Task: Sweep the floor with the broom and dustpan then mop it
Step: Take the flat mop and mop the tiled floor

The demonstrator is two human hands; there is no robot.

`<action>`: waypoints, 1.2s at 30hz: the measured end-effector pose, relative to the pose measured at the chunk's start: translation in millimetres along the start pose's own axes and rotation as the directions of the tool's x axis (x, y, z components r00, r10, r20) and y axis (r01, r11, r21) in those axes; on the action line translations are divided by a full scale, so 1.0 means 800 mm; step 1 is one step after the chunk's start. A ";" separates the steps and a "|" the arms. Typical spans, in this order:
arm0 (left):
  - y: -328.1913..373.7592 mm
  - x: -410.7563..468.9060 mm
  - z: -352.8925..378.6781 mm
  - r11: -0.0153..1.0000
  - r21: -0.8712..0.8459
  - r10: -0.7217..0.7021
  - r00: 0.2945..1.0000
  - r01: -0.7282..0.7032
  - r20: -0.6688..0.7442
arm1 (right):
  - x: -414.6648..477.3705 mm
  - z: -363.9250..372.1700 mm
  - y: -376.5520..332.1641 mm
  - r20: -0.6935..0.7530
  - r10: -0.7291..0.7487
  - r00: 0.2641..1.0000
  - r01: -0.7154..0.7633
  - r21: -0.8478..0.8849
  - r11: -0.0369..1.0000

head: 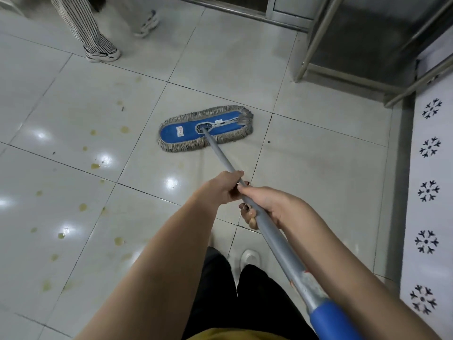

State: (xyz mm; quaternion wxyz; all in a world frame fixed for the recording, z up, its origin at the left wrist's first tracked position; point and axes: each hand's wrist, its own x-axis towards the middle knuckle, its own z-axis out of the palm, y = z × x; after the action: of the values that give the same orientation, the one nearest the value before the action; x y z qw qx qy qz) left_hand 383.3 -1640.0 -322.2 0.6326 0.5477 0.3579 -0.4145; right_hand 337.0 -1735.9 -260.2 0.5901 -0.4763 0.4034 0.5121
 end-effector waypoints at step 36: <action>0.000 -0.025 -0.190 0.999 -0.047 -0.021 0.999 0.022 0.036 | 0.058 0.221 0.042 0.107 -0.155 0.982 0.095 0.431 0.898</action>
State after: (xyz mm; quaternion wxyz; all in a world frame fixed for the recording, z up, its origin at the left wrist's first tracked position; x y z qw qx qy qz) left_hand 375.7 -1486.7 -325.9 0.6473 0.5211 0.3622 -0.4223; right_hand 309.0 -1552.8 -271.3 0.7376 -0.3250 0.4314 0.4052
